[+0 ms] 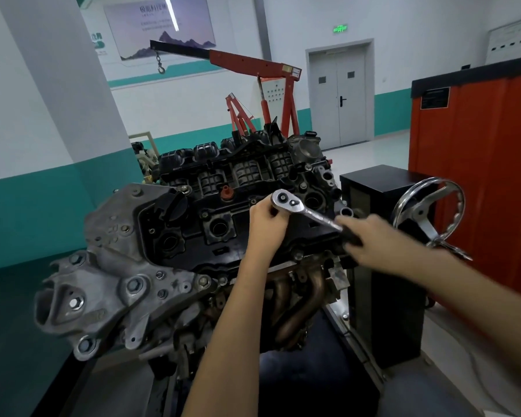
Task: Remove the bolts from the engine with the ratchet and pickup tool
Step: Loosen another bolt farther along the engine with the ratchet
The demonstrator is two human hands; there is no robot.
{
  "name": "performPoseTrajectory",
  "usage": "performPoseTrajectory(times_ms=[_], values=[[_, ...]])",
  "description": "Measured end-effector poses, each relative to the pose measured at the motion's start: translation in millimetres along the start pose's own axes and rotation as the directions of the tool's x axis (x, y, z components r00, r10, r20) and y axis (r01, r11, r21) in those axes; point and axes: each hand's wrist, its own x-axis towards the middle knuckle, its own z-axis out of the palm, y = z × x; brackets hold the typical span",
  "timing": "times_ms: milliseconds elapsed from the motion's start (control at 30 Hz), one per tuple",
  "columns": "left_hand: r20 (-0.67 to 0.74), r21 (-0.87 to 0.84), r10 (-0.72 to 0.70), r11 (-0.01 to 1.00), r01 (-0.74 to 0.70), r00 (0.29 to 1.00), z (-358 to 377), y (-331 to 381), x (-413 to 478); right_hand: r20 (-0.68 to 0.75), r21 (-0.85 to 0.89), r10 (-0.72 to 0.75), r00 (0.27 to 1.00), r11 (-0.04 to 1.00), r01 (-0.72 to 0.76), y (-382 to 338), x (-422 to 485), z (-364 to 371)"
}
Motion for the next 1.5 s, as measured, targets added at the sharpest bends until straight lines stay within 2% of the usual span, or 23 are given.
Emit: performPoseTrajectory(times_ms=[67,133,167,233,267,333,400,467,533,600,667,700,767,833,900,967,1067,1133,1200,1267,1400,1467,1500], values=[[-0.021,-0.011,-0.006,1.000,0.006,1.000,-1,-1,0,-0.013,-0.259,-0.069,0.998,0.964,0.063,2,15,-24],[-0.073,-0.079,-0.011,0.997,0.005,0.997,-3,-5,-3,-0.073,-0.278,-0.054,0.996,0.960,0.032,-6,14,-13],[-0.085,-0.103,-0.012,0.995,0.003,0.996,-3,-6,-5,-0.106,-0.186,-0.007,0.994,0.982,-0.013,-11,7,3],[-0.107,-0.126,-0.026,0.992,0.013,0.994,2,-5,-7,-0.155,0.157,0.129,0.980,0.982,-0.104,-32,-16,46],[-0.123,-0.137,-0.056,0.990,0.039,0.991,5,-3,-8,-0.169,0.327,0.194,0.966,0.936,-0.131,-47,-24,67],[-0.165,-0.145,-0.092,0.987,0.069,0.982,8,0,-7,-0.185,0.555,0.305,0.934,0.817,-0.157,-77,-26,103],[-0.164,-0.094,-0.054,0.995,0.039,0.985,6,1,-6,-0.160,0.661,0.353,0.922,0.732,-0.166,-103,-19,126],[-0.124,-0.068,-0.052,0.997,0.044,0.991,1,-1,-4,-0.118,0.663,0.348,0.930,0.725,-0.187,-106,-15,130],[-0.082,-0.090,-0.082,0.993,0.075,0.993,-4,0,-2,-0.105,0.568,0.292,0.951,0.802,-0.183,-85,-17,113],[-0.027,-0.100,-0.048,0.994,0.045,0.998,-6,0,-2,-0.076,0.433,0.152,0.985,0.895,-0.105,-53,-21,78],[0.026,-0.067,-0.003,0.998,0.005,1.000,-6,1,-3,-0.026,0.208,0.048,0.999,0.977,-0.041,-19,-14,35],[0.043,-0.043,0.009,0.999,-0.008,0.999,-6,1,-2,0.003,0.028,0.015,1.000,0.999,-0.016,-5,-4,14],[0.047,-0.023,0.024,0.999,-0.023,0.999,-5,0,-1,0.008,-0.317,-0.050,0.999,0.947,0.050,8,16,-18],[0.003,-0.042,0.007,0.999,-0.007,1.000,-6,-2,-2,-0.032,-0.432,-0.103,0.994,0.898,0.080,5,26,-23],[-0.058,-0.112,-0.013,0.994,0.006,0.998,-5,-7,-5,-0.107,-0.326,-0.054,0.993,0.945,0.016,-1,16,-2],[-0.081,-0.153,-0.026,0.988,0.013,0.996,2,-8,-8,-0.159,0.024,0.083,0.984,0.996,-0.080,-17,-9,37],[-0.168,-0.248,-0.126,0.965,0.082,0.978,16,-2,-7,-0.175,0.515,0.269,0.947,0.845,-0.145,-63,-29,93],[-0.216,-0.246,-0.153,0.964,0.098,0.964,17,0,-2,-0.188,0.646,0.328,0.926,0.751,-0.135,-92,-25,115],[-0.191,-0.165,-0.116,0.983,0.085,0.975,12,-1,-3,-0.177,0.665,0.318,0.931,0.736,-0.125,-101,-22,118],[-0.115,-0.092,-0.072,0.994,0.061,0.991,2,0,-6,-0.149,0.587,0.276,0.949,0.797,-0.140,-85,-22,106],[0.021,0.021,0.096,0.995,-0.097,0.995,-12,10,-6,-0.051,0.258,0.091,0.995,0.963,-0.075,-24,-14,44],[0.082,0.023,0.120,0.992,-0.123,0.989,-14,16,-2,-0.023,-0.060,0.023,0.999,0.998,-0.024,0,4,9],[0.108,0.025,0.111,0.993,-0.114,0.988,-15,18,0,-0.023,-0.225,-0.023,0.999,0.974,0.018,6,14,-7]])
